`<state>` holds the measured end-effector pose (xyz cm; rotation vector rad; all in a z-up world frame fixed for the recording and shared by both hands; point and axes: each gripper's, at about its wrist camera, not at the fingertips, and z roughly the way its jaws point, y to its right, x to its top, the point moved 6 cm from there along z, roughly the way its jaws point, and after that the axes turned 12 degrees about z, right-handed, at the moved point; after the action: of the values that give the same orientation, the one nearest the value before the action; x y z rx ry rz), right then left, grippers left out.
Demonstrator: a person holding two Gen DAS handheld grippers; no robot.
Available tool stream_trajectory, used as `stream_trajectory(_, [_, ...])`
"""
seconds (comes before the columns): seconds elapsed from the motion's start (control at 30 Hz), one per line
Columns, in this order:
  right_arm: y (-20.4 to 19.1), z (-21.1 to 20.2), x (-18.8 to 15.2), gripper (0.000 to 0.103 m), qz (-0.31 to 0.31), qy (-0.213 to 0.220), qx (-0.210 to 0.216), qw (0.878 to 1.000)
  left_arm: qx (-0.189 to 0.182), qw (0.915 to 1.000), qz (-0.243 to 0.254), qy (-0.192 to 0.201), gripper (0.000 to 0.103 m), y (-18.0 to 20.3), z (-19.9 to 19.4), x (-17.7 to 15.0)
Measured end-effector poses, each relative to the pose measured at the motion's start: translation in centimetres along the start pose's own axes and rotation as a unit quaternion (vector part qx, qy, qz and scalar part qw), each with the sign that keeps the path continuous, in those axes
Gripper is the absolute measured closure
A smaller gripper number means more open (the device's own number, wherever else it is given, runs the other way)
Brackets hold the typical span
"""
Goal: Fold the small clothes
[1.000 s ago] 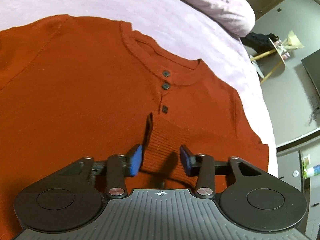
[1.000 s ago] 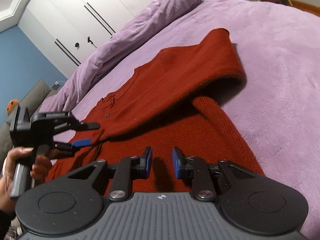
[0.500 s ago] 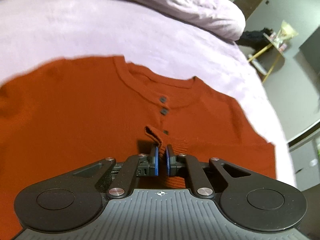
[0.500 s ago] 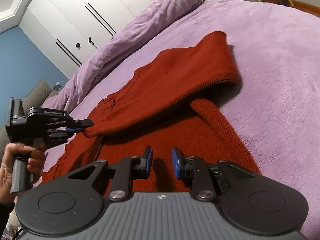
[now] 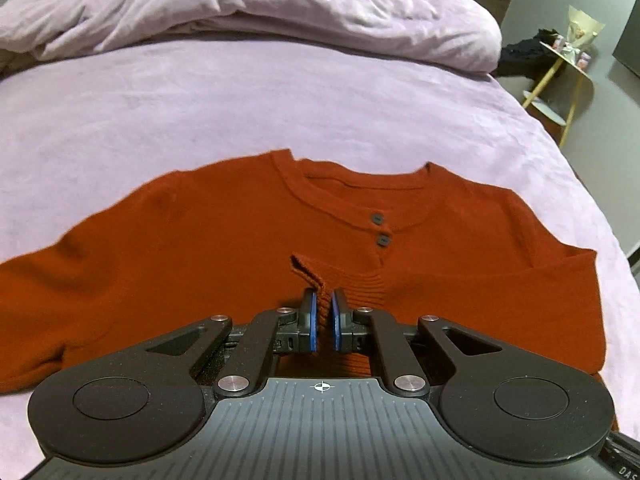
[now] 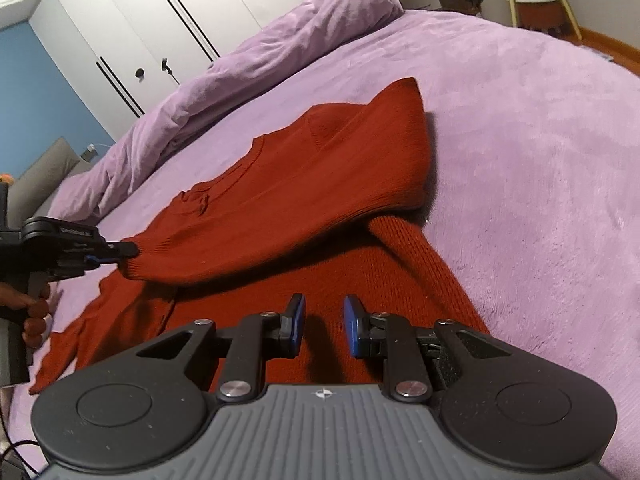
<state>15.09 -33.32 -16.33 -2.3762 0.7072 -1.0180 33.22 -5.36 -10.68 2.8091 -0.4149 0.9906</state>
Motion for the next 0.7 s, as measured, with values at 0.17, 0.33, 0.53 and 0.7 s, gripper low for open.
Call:
stream_trajectory(0.17, [-0.5, 0.1, 0.6, 0.083, -0.037, 0.008, -0.030, 0.999, 0.049, 0.9986, 0.018, 0.007, 0.094, -2.5, -0.4, 0.0])
stream_trajectory(0.33, [-0.5, 0.2, 2.4, 0.080, -0.044, 0.021, -0.057, 0.997, 0.135, 0.9899, 0.040, 0.021, 0.094, -6.3, -1.0, -0.2])
stream_trajectory(0.53, [-1.0, 1.3, 6.0, 0.073, -0.004, 0.041, -0.016, 0.999, 0.126, 0.9917, -0.015, 0.018, 0.094, -9.6, -1.1, -0.6])
stream_trajectory(0.7, [-2.9, 5.0, 9.4, 0.065, -0.028, 0.045, -0.030, 0.998, 0.128, 0.9912, -0.010, 0.032, 0.094, -9.8, -1.3, -0.1])
